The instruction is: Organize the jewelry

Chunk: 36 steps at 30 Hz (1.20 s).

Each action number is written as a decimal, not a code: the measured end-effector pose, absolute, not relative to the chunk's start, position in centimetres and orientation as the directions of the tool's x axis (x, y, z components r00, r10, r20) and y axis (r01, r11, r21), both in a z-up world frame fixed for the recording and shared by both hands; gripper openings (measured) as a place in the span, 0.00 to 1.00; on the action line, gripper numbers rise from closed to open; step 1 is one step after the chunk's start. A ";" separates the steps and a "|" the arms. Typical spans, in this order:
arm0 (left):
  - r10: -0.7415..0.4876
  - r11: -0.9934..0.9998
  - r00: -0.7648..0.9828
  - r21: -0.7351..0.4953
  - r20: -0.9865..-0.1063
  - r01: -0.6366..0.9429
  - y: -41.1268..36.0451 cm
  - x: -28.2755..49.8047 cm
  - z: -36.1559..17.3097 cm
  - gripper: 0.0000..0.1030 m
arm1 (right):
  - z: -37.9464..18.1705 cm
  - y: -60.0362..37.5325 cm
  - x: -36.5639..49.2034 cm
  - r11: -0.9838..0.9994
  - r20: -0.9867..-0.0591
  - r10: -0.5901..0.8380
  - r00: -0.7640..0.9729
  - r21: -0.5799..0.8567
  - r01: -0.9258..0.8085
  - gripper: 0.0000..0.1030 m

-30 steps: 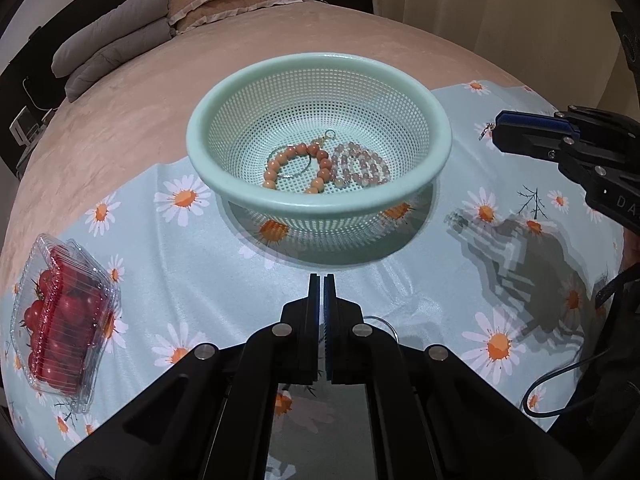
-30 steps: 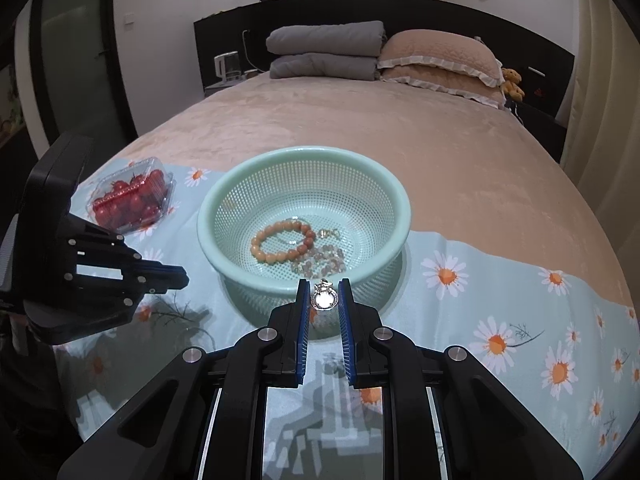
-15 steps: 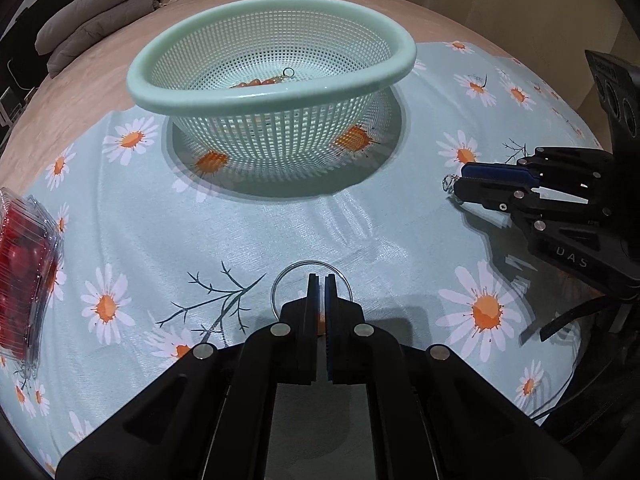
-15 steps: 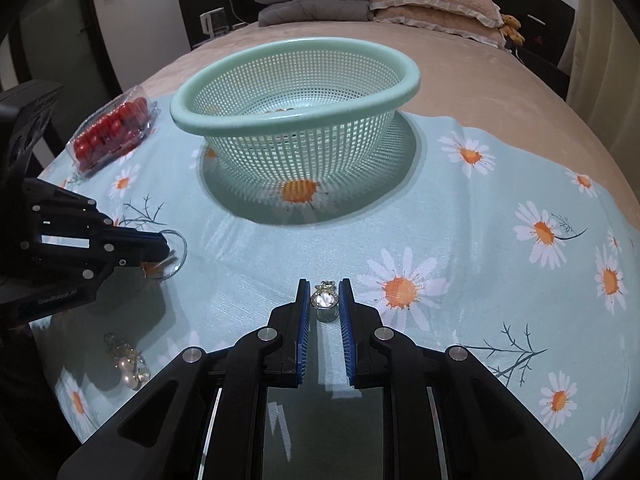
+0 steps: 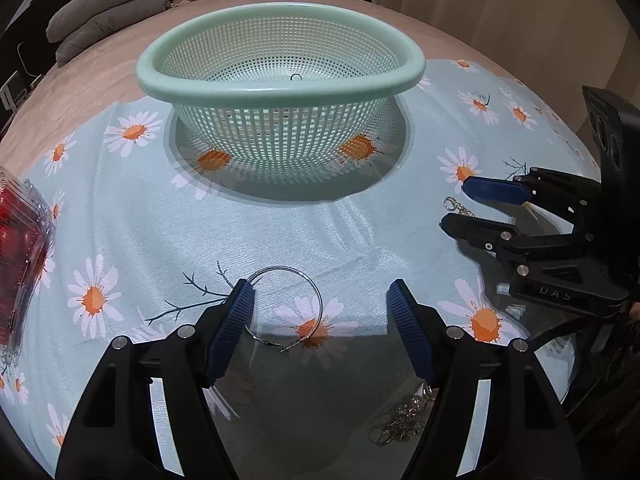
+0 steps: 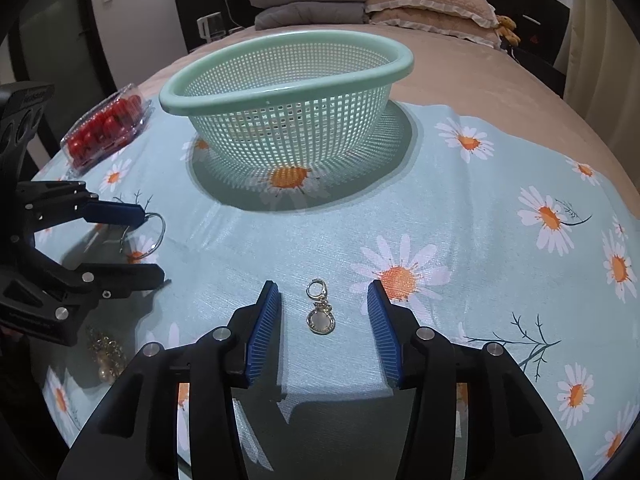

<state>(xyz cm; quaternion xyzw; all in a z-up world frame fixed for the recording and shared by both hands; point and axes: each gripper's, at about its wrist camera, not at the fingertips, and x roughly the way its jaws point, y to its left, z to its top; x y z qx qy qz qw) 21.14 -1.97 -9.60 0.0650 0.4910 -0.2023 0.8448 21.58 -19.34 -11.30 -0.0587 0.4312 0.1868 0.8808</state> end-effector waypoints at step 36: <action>-0.159 0.917 0.425 0.026 -0.891 0.398 -2.2 22.0 -10.4 0.43 | -11.4 -17.8 20.1 0.878 -0.784 0.344 0.517 0.074 -0.473 0.10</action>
